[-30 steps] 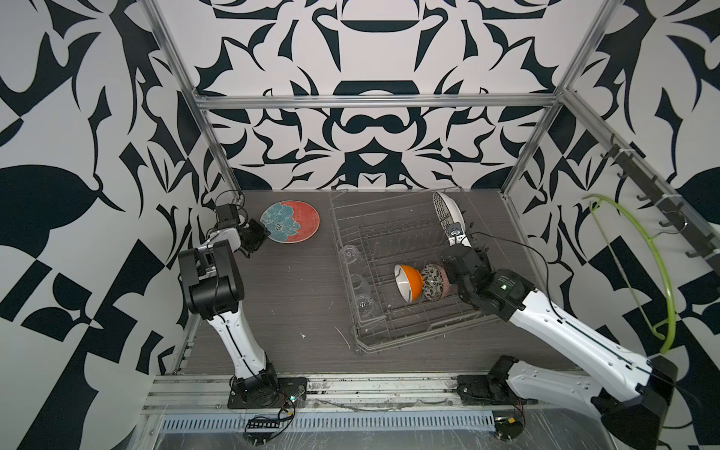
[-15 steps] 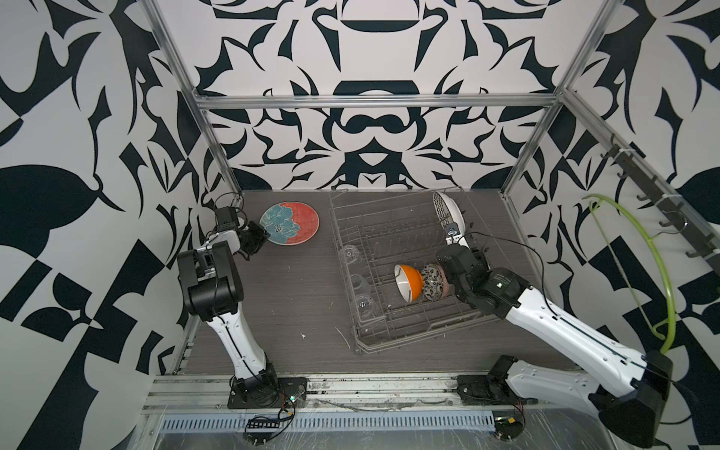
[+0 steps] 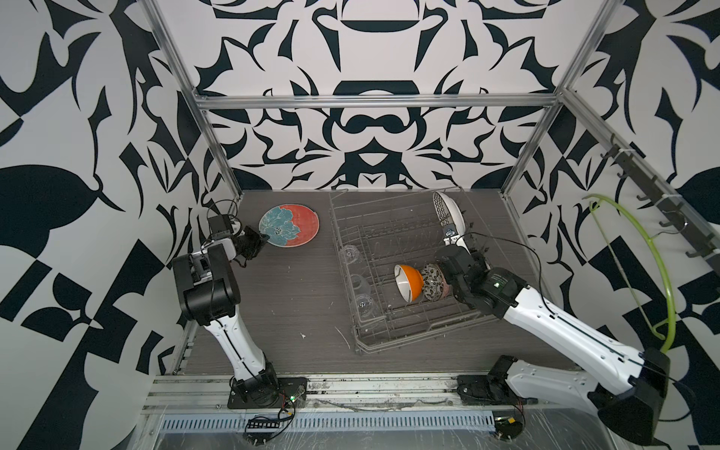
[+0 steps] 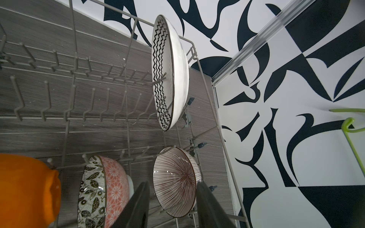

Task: Load bowls into a dish rack
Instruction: Pick up the distractor from the corner of the board.

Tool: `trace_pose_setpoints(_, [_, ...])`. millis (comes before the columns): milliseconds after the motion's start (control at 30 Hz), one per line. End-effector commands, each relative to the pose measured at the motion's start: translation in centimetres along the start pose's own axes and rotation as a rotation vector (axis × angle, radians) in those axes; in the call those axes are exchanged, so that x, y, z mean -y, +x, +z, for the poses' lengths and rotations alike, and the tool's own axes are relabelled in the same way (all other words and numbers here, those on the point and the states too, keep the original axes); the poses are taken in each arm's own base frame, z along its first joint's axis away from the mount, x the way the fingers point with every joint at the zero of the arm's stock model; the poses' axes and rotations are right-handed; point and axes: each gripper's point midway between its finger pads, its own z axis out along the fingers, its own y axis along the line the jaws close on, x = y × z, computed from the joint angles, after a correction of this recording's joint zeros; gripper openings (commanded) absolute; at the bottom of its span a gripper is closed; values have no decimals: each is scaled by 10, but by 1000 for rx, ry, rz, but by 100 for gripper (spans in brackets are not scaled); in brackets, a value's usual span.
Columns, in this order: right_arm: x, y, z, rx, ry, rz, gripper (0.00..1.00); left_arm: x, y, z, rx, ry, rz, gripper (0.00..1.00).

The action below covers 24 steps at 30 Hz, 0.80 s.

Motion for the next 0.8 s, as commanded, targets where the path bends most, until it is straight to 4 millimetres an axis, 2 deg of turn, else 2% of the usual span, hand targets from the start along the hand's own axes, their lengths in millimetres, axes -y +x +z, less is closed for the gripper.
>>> trace_pose_setpoints(0, [9,-16,-8,37,27,35,43,42,-7,-20,33,146,78,0])
trace_pose_setpoints(367, [10,-16,-8,39,36,31,43,73,-10,-36,58,302,69,0])
trace_pose_setpoints(433, [10,-16,-7,36,40,28,43,70,-22,-48,86,335,40,0])
trace_pose_setpoints(767, [8,-17,-7,36,44,20,43,81,-28,-65,119,384,32,0])
